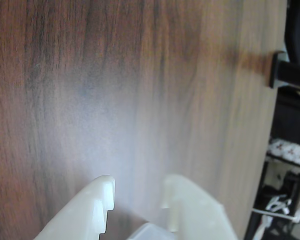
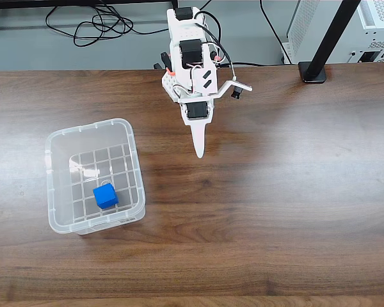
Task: Pick and place a cube
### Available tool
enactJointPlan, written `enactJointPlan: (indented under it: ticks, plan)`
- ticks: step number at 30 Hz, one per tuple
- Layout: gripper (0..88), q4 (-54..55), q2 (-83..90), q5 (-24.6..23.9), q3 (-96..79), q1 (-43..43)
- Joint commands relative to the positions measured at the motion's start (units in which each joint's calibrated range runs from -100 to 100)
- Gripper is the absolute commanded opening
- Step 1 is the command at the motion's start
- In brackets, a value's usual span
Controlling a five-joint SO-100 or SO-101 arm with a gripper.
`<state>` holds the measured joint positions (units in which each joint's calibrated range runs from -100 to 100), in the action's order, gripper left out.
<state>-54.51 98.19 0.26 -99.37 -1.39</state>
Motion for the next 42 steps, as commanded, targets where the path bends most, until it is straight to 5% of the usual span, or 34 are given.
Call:
enactJointPlan:
  ticks: [1,42]
  plan:
    - [2.0,-0.35,0.82,-1.53,0.18,-0.30]
    - [2.0,-1.29,0.82,-2.48,0.63,-0.23]
